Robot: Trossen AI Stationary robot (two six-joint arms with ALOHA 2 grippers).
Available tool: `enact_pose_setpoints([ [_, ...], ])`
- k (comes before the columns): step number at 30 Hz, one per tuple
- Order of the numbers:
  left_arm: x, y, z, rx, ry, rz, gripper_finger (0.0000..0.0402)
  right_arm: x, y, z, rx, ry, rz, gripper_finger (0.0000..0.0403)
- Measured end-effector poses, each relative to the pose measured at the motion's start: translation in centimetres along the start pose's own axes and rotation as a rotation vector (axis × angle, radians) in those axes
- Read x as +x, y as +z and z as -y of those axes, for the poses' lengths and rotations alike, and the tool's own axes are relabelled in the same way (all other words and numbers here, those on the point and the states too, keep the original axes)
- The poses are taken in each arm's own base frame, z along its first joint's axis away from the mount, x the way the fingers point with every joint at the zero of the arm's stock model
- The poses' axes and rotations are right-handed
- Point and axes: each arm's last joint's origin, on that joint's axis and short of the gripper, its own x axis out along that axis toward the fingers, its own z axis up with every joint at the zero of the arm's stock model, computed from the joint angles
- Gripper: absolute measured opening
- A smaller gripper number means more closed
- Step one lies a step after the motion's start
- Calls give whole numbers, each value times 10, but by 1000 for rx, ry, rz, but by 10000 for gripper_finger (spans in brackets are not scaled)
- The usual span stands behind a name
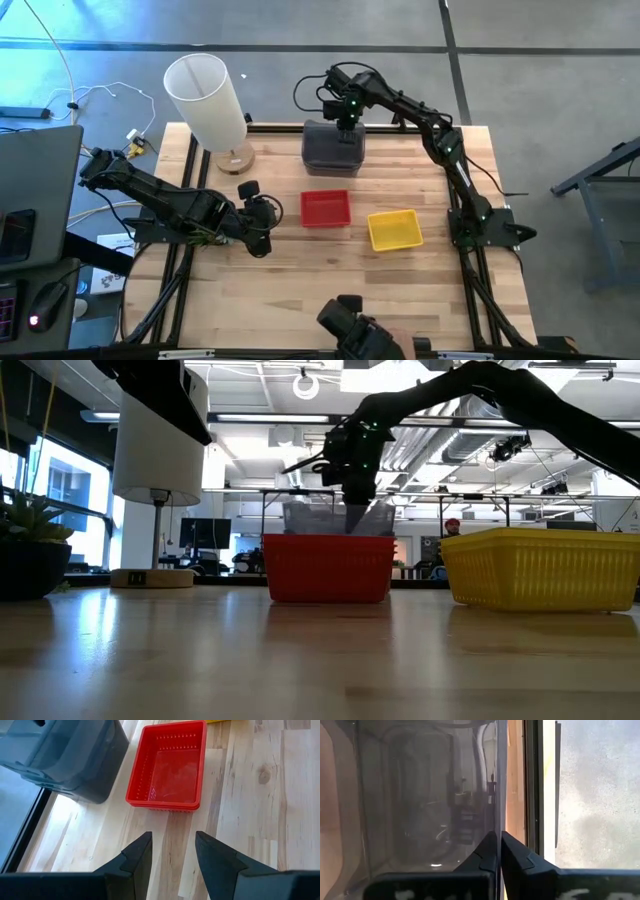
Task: Stack baskets by color
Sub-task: Stack the bottom black basket on the black baskets, then return to Home Position
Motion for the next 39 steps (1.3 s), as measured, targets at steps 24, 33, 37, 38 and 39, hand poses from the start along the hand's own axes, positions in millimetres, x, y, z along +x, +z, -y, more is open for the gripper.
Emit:
enact_pose_setpoints([
  [24, 0, -2, -1, 4, 5, -21, 135, -17, 1, -7, 41, -155, -123, 119],
  [33, 8, -3, -9, -67, -44, -78, 135, -78, -3, -28, 126, -34, 40, 119],
  [37, 16, -15, -11, -108, -43, -90, 135, -96, -8, -39, 156, 55, 62, 119],
  [38, 17, -18, -11, -122, -51, -87, 135, -97, -8, -43, 155, 71, 54, 119],
  [39, 19, -21, -10, -140, -66, -79, 135, -98, -8, -46, 154, 81, 43, 119],
])
